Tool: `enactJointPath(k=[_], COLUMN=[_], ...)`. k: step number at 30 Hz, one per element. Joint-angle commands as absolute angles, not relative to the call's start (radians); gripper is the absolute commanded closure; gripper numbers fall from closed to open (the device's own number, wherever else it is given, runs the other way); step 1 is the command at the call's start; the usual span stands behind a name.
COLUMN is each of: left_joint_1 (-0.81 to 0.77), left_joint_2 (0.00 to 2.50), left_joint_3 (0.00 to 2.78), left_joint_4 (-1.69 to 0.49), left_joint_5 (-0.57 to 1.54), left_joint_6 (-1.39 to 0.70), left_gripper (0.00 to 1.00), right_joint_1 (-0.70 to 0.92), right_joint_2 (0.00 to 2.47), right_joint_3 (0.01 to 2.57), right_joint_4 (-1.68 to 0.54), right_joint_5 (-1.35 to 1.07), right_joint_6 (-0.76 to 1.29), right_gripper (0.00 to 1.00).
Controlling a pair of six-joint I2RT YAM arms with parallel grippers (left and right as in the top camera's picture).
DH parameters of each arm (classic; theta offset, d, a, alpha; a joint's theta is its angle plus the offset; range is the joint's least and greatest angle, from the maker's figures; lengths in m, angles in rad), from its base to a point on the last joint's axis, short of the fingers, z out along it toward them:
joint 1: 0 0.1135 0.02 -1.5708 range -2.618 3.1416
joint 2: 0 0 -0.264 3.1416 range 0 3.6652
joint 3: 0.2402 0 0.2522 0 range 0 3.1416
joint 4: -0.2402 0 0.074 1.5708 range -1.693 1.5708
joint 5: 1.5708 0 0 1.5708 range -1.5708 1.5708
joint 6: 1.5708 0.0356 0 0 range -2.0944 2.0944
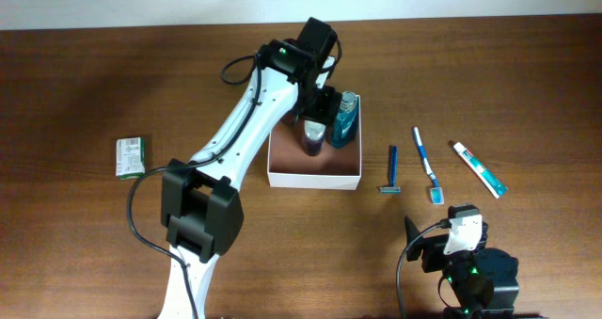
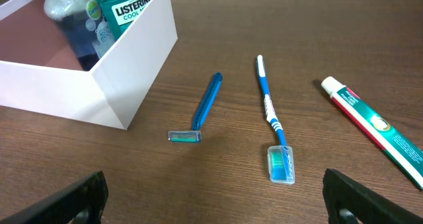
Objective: Pack container
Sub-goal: 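Place the foam soap bottle into the box beside the Listerine, then grasp the green soap bar with the left gripper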
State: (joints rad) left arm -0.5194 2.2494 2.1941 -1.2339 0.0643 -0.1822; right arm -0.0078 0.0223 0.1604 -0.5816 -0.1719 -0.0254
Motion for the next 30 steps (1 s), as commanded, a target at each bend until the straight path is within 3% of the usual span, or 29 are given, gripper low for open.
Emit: enactJointPath(k=[1, 11, 20, 30], left_joint_1=[-0.482, -0.301, 0.015, 0.281], left_joint_2=[2.175, 2.041, 1.961, 1.968], left_joint_3=[2.308, 2.537, 2.271, 1.732], left_joint_4=[-1.315, -1.680, -1.688, -1.312], left_joint_5=[0.072, -0.031, -0.076, -0.041], left_joint_6=[-0.141, -0.099, -0.074, -0.027], left_gripper=[0.14, 0.13, 0.06, 0.06], right_joint_1=[-0.014, -0.014, -0.014, -0.014], right_joint_2=[0.015, 0.015, 0.015, 0.015], right_joint_3=[0.154, 0.154, 0.154, 0.154], right_joint_4=[-0.582, -0.582, -0.582, -0.582], right_joint_5=[-0.181, -0.181, -0.181, -0.180], right_joint_6=[-0.017, -0.017, -0.017, -0.017], right_gripper=[0.01, 0.01, 0.01, 0.01])
